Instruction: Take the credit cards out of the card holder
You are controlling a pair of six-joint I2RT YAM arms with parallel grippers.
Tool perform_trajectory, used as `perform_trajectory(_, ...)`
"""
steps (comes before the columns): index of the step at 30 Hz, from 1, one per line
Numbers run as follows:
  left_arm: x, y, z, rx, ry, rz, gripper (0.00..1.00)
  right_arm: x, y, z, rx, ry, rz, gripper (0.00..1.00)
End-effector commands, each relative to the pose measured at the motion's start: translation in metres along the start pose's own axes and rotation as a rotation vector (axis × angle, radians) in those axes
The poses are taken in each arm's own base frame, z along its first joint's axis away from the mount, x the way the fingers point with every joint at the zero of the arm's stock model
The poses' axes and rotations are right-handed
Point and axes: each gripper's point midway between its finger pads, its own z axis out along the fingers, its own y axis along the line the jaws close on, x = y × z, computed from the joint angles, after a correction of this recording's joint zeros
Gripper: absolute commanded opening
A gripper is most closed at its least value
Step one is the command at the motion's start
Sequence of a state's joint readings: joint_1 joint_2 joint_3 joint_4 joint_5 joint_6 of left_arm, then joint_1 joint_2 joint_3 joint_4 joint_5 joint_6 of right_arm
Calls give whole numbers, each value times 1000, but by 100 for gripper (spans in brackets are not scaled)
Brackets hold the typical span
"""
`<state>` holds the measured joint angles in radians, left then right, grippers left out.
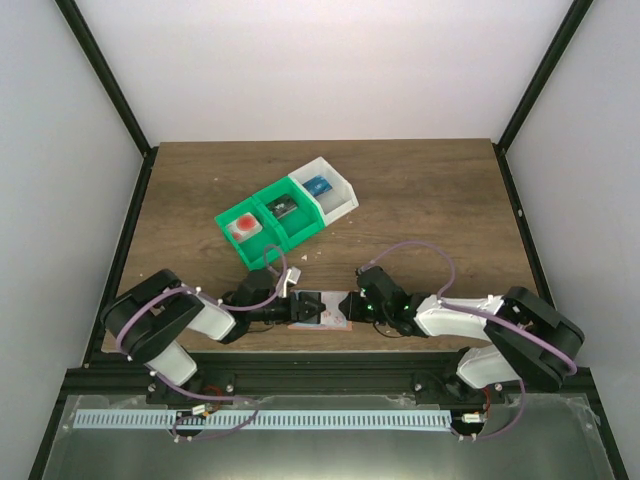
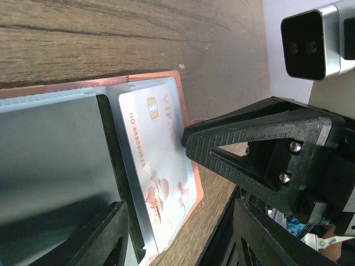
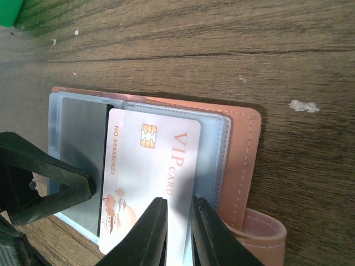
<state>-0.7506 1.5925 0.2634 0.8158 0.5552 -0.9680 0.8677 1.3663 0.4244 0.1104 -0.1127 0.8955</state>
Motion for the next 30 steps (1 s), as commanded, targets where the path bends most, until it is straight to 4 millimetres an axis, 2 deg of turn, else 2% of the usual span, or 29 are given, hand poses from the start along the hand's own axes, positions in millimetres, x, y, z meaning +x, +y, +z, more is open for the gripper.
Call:
perform_trajectory(1, 3, 3, 2, 10, 7, -6, 53, 14, -12, 4, 29, 40, 11, 15)
perform_trajectory(7, 7, 3, 8, 17, 23, -13, 48, 14, -12, 4, 29, 40, 14, 14)
perform_trajectory(13, 7, 1, 12, 23, 30, -9, 29, 15, -11, 4, 26, 40, 13, 14)
perform_trajectory(22, 8, 2, 14, 25, 38, -7, 14, 14, -11, 4, 23, 37, 12, 14)
perform_trajectory(26, 8, 1, 14, 32, 44, -4, 10, 14, -10, 3, 19, 35, 12, 13)
perform_trajectory(30, 9, 1, 15, 39, 48, -14, 10, 15, -11, 3, 16, 36, 12, 14)
